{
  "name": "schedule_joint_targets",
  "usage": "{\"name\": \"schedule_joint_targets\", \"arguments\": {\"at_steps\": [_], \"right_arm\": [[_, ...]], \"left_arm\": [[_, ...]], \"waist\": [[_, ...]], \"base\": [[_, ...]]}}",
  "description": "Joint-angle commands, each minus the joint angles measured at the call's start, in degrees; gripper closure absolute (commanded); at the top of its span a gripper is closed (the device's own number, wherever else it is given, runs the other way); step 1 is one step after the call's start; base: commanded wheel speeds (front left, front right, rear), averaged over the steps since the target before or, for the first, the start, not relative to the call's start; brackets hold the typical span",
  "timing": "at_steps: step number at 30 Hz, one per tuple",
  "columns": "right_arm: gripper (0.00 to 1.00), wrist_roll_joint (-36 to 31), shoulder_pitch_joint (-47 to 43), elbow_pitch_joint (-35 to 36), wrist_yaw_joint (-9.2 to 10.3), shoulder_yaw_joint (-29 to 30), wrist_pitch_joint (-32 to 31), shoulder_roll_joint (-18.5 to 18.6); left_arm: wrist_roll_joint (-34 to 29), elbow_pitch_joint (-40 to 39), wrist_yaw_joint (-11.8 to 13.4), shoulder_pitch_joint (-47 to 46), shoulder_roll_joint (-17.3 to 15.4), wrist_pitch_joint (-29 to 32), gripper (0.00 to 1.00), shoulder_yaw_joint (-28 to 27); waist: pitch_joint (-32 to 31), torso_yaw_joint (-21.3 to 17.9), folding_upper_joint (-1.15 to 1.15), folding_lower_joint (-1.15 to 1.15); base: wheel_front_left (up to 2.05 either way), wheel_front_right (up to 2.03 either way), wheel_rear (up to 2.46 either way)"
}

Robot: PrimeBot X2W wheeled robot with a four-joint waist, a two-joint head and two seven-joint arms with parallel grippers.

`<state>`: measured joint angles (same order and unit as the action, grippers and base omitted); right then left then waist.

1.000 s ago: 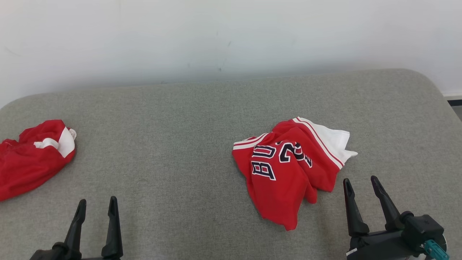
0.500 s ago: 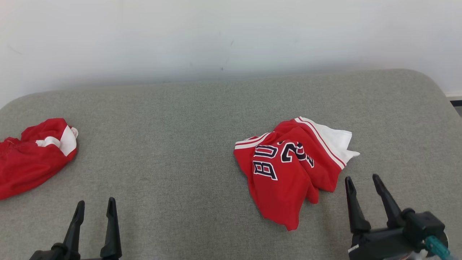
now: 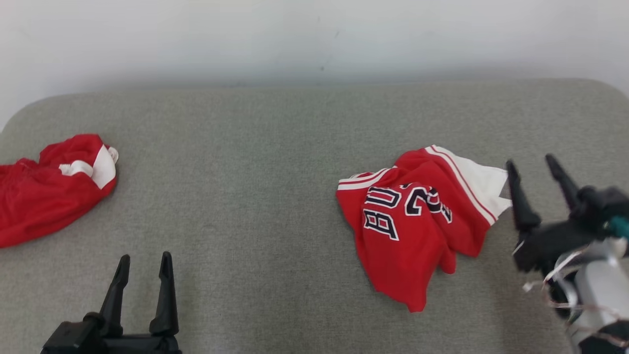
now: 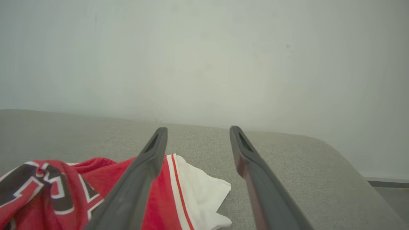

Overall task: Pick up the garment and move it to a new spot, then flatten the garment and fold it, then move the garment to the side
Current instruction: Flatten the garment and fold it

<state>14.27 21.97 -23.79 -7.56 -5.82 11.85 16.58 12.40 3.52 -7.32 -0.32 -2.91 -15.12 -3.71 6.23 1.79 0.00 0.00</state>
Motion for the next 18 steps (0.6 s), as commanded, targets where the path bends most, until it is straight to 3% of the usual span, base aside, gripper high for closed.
{"name": "schedule_joint_targets", "arguments": {"at_steps": [1, 10, 18], "right_arm": [[0.00, 0.78, 2.94, -2.27, 0.14, -0.02, -1.09, 1.68], [0.00, 3.59, 14.81, -15.53, 0.14, -3.31, -6.28, 8.12], [0.00, 6.75, 19.80, -27.45, 0.14, -7.04, -7.96, 10.76]], "left_arm": [[0.25, 0.07, 0.00, -1.16, 0.00, -0.05, 0.00, 0.42], [1.64, 0.21, 1.01, -4.02, 0.00, -0.05, 0.00, 3.05], [2.48, 0.53, 1.61, -6.50, 0.01, -0.05, 0.00, 5.38]], "waist": [[2.24, 1.95, 0.00, 0.00], [7.55, 5.21, 0.00, 0.00], [10.22, 7.21, 0.00, 0.00]], "base": [[0.00, 0.00, 0.00], [0.00, 0.00, 0.00], [0.00, 0.00, 0.00]]}}
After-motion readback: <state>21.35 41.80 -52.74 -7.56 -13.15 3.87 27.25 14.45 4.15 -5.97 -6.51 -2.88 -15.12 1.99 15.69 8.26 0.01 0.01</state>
